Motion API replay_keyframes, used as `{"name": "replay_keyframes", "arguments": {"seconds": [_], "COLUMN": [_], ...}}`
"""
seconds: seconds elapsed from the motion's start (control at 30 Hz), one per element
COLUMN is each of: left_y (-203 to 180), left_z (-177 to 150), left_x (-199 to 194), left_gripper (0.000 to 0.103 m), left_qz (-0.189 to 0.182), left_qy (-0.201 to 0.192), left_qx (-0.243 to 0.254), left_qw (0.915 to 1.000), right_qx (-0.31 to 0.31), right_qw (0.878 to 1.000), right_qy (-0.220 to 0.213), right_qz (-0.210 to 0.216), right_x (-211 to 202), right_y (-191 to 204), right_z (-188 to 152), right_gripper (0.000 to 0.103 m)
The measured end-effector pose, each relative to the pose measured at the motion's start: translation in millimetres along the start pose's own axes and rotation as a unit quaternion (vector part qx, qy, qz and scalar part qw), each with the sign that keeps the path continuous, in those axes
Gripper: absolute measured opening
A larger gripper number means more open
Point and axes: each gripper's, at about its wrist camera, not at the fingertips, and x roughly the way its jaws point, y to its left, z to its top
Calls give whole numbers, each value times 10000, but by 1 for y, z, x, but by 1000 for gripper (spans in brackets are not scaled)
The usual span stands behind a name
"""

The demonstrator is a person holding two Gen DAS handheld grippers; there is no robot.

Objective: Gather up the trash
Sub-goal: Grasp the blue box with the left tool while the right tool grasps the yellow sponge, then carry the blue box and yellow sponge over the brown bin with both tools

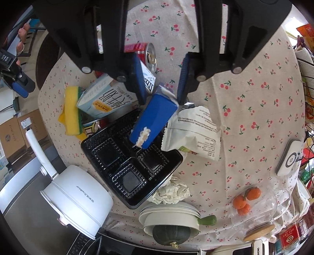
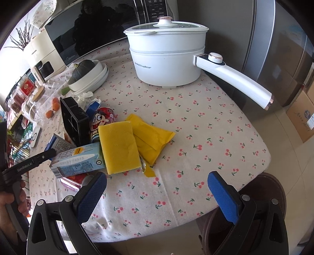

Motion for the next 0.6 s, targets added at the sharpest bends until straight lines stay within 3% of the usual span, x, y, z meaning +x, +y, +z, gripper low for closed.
{"name": "replay_keyframes", "arguments": {"seconds": [0.2,0.37,0.6], "left_y": [14,18,30], "left_z": [-1,-6,-15], "left_x": [-6,-22,-51], "left_gripper": [29,29,29], "left_qz": [-31,-28,-20], "left_qy": [-108,-335,-700], "left_qx": [-324,-433,-611], "left_qw": [9994,9985,9957], "right_qx": [-69,116,37], "right_qw": [9998,9982,9972], "right_qy": [51,245,328], "right_qz": [180,532,667], "right_x": [32,64,89], "right_y": [15,23,37], "right_z": [15,18,20], "right_gripper": [103,85,71]}}
